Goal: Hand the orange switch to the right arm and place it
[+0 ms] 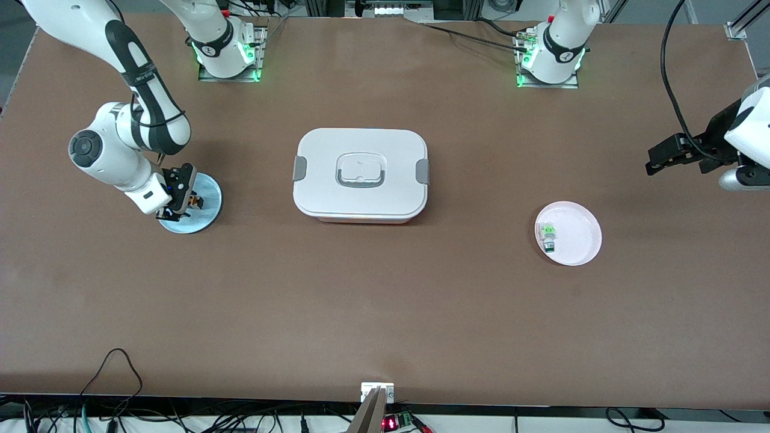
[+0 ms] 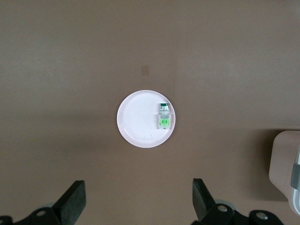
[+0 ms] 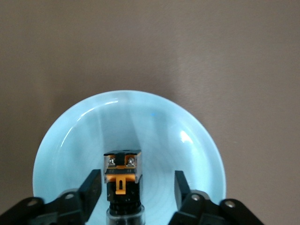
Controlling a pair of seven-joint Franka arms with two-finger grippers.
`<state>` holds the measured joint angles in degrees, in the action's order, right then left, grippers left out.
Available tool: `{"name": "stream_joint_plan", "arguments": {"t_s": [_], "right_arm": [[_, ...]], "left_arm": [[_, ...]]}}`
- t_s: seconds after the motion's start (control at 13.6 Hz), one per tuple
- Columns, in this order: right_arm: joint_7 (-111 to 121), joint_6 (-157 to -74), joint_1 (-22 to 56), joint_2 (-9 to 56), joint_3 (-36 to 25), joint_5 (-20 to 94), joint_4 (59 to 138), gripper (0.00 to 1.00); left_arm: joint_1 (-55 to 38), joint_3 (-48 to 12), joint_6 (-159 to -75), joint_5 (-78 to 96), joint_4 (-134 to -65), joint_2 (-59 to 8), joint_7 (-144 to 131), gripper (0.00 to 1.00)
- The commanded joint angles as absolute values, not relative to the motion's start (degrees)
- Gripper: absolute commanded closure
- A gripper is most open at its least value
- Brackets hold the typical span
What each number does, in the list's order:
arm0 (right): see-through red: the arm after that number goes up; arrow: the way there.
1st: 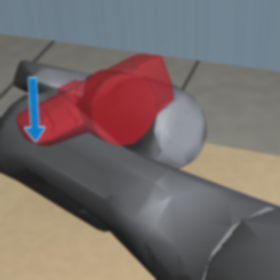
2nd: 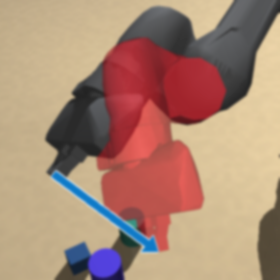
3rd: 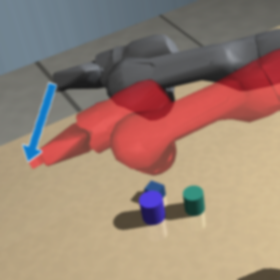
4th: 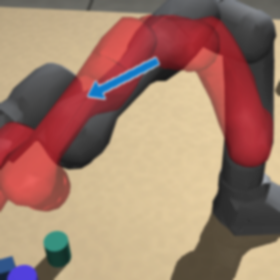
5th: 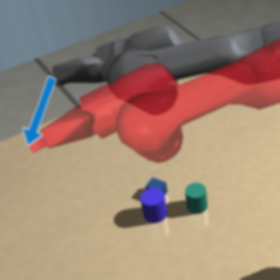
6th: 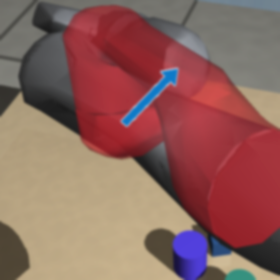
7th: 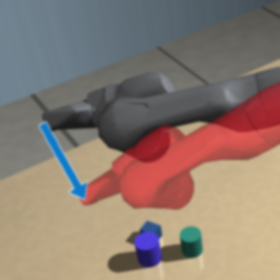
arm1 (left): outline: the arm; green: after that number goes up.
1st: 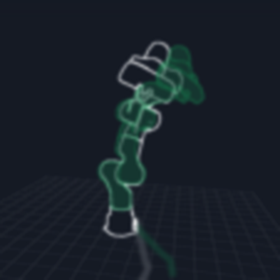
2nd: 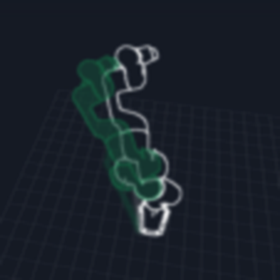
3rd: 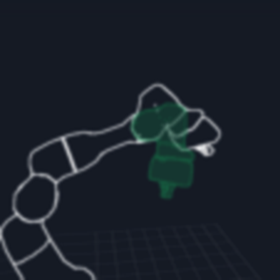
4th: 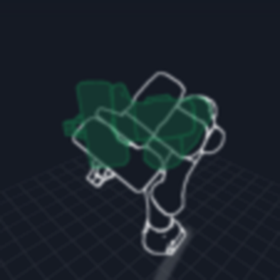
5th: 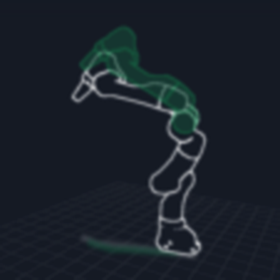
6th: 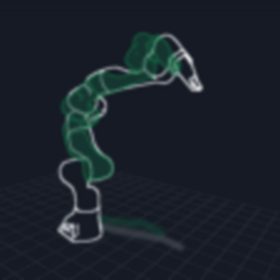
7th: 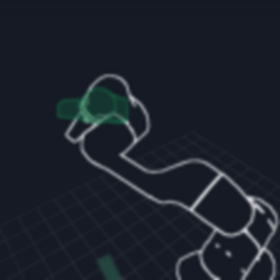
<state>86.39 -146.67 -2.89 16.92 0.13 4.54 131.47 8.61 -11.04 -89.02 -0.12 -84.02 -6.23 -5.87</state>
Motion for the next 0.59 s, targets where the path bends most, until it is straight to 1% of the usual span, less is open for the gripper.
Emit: {"name": "stream_joint_plan", "arguments": {"t_s": [0.0, 0.07, 0.15, 0.29, 0.52], "right_arm": [[76.94, -138.63, -2.64, 11.35, 0.62, 4.13, 129.39, 0.0], [73.34, -135.82, -2.72, 10.47, 0.62, 4.04, 127.9, 0.0], [71.56, -133.44, -2.72, 9.15, 0.62, 4.13, 126.92, 0.0], [64.82, -130.71, -2.64, 6.87, 0.7, 4.13, 124.9, 0.0], [48.04, -117.56, -2.64, 5.36, 1.84, 4.04, 117.36, 0.0]], "left_arm": [[5.56, -7.49, -91.56, -0.97, -90.56, -0.22, -6.77, 0.0], [3.28, -5.73, -94.63, -0.97, -96.44, 3.3, -6.85, 0.0], [2.73, -4.41, -95.18, -0.97, -97.37, 3.86, -7.12, 0.0], [1.94, -4.13, -93.44, -0.97, -96.08, 3.69, -7.82, 0.0], [-2.63, -0.36, -92.2, -1.05, -95.01, 3.08, -9.67, 0.0]]}}
